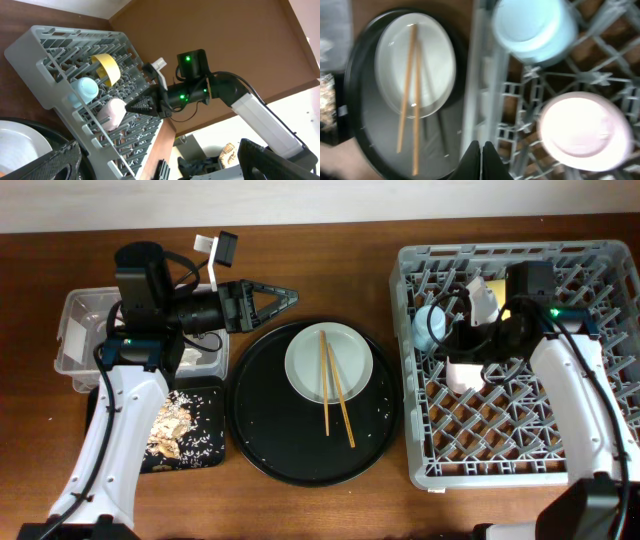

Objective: Sort waste into correct bins and load items into the dishwasher rack
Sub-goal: 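Set the pink cup upside down in the rack and open right gripper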

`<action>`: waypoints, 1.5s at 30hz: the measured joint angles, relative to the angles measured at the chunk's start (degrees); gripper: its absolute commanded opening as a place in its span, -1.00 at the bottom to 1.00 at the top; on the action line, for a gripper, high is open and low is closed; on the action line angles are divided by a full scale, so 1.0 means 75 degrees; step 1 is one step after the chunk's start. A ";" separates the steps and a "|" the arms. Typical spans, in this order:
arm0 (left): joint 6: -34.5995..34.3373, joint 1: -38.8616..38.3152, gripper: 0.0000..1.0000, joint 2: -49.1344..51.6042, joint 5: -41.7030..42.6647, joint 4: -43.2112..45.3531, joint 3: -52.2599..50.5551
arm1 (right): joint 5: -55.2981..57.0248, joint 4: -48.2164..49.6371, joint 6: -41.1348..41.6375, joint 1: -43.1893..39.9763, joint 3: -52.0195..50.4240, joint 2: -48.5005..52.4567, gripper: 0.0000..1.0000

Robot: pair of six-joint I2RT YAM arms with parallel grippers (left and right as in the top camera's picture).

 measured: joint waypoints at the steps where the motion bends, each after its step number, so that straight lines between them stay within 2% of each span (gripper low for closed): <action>1: 0.0000 0.0000 0.99 0.0000 0.0000 0.0000 0.0003 | 0.0204 0.0035 -0.0012 0.0000 0.0000 0.0087 -0.92; 6: 0.0000 0.0000 0.99 0.0000 0.0000 0.0000 0.0003 | 0.1501 0.0082 0.0254 0.0000 0.0000 0.0539 -0.91; 12: 0.0000 0.0000 0.99 0.0000 0.0000 0.0000 0.0000 | 0.3293 -0.0627 0.1399 0.0017 0.0102 0.0583 -0.92; 18: 0.0000 0.0000 0.99 0.0000 0.0000 0.0000 0.0000 | 0.3850 -0.1201 0.1769 0.0015 0.0090 0.0586 -0.92; 22: 0.0000 0.0000 0.99 0.0000 0.0003 0.0000 0.0003 | 0.3777 -0.1472 0.1821 0.0015 0.0309 0.0600 -0.91; 26: 0.0000 0.0000 0.99 0.0000 0.0000 0.0000 0.0000 | 0.3203 -0.2238 0.1807 0.0015 0.1323 0.0589 -0.90; 31: 0.0000 0.0000 0.99 0.0000 -0.0003 -0.0009 0.0000 | 0.0769 -0.2707 0.0790 0.0187 0.1617 0.0565 -0.55; 38: 0.0000 0.0000 0.99 0.0000 -0.0017 -0.0009 0.0000 | -0.0210 -0.2174 0.0306 0.1784 0.1585 0.0562 -0.29; 45: 0.0000 0.0000 0.99 0.0000 -0.0323 0.0134 0.0000 | 0.0219 -0.1259 0.0799 0.3127 0.1151 0.0565 -0.23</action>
